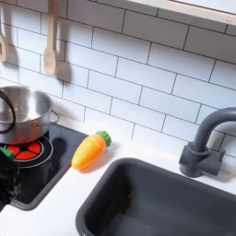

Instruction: Reach green block

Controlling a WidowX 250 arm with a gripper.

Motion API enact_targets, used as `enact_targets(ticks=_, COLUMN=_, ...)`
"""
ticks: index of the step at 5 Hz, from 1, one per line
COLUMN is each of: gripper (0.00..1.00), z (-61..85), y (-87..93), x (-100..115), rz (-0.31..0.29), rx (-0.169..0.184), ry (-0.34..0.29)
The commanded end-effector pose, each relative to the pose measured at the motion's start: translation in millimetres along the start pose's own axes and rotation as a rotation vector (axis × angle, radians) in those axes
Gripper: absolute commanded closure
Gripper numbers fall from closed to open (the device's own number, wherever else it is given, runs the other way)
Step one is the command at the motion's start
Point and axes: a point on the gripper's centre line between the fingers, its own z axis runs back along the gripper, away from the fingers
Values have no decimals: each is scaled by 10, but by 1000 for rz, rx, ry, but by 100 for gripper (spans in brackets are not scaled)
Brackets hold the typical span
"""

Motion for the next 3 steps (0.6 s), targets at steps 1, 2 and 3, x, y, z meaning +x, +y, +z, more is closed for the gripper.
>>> enact_targets(ticks=1, gripper=0, z=-19, y=95, x=217, rz=15, rx=0, ry=-21)
enact_targets(ticks=2, gripper=0, z=-52, y=167, x=300, rz=20, rx=9, ry=-18)
enact_targets(ticks=3, gripper=0, z=-98, y=237, x=400, rz=30, rx=15, ry=-17)
